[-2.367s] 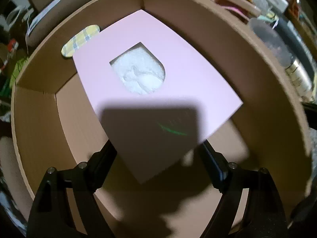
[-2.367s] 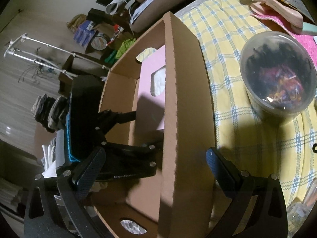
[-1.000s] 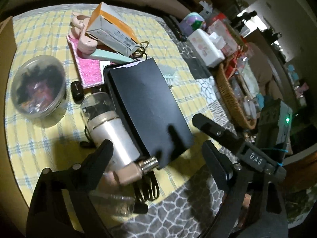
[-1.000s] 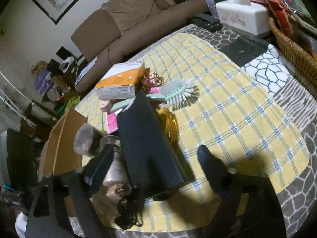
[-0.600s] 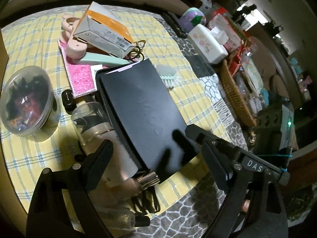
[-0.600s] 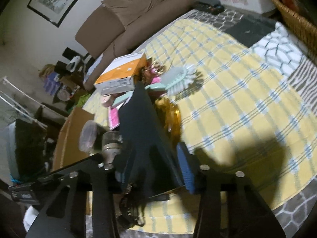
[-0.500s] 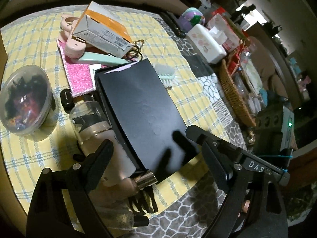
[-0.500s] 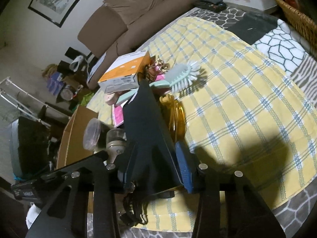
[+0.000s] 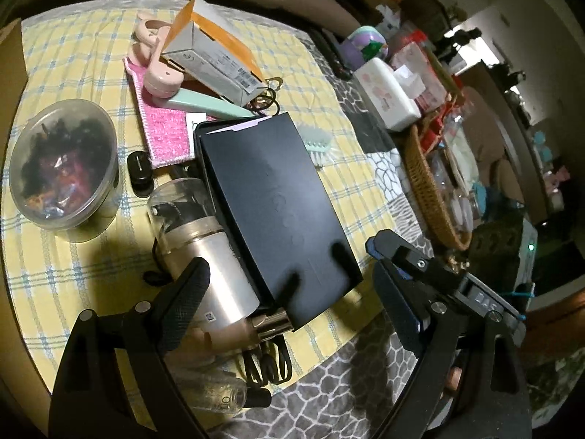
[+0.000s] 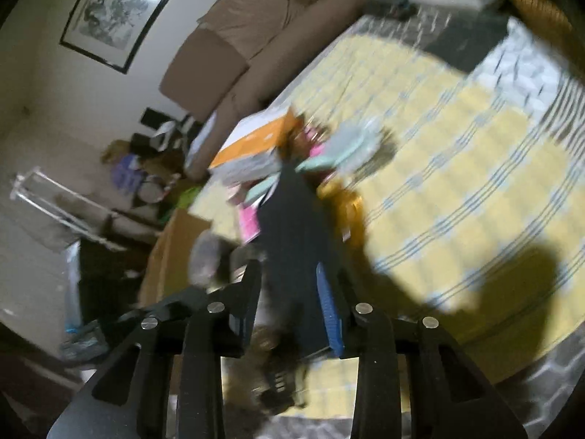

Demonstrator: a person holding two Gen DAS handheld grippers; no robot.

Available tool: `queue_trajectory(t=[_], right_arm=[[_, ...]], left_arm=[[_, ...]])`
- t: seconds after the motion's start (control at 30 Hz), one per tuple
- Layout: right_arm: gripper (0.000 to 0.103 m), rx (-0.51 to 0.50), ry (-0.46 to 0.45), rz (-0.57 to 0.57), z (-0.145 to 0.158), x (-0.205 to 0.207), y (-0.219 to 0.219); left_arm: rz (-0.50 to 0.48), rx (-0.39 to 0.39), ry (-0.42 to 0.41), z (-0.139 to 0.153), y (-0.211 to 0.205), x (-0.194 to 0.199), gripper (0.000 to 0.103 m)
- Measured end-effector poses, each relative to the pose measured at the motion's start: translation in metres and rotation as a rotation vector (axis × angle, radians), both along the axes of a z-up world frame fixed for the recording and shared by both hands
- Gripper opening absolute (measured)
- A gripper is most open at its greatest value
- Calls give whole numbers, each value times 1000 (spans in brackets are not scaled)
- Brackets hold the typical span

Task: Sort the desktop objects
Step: 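Grasp the black flat case with both grippers and lift it upright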

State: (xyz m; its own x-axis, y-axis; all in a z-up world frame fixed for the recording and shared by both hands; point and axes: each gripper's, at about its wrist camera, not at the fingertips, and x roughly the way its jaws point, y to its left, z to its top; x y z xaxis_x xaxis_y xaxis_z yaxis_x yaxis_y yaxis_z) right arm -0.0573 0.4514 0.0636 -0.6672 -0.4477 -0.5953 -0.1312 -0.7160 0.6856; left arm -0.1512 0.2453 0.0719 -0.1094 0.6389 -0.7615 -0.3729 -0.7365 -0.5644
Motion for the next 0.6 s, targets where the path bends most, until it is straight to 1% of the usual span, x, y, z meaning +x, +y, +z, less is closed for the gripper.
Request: queue_trajectory(t=[0.07,0.1,0.17,0.23,0.3,0.33,0.37,0.47,0.53,0.6], right_arm=[[40,68,-39,-8,-3,0,0],[40,81,-60,-2,-8,-1,0],[40,58,-95,26,-18,-2,-4],[40,52,-107,38,-24,-2,-5],[40,-16,-78,48,-24,0,-3],[40,-63,-57,49,-23,3,-1],[40,-131,-25,55,-21,6,3],[40,-230,20,79,-17,7,2],[40,-228,34,111,-12,5,-6],[40,-186,43,161,-5,4,-20]], left_arm=[[-6,4,-3,0,4,1,89],[-8,7,-6,0,7,2,89],[-13,11,-13,-1,12,3,89],[-16,17,-22,-4,16,5,89],[-14,33,-41,-7,18,6,89],[-11,41,-50,-7,18,7,89],[-6,51,-61,-8,16,7,89],[20,94,-102,-11,11,4,90],[46,127,-133,-12,4,-1,93],[68,135,-143,-10,-1,-6,95]])
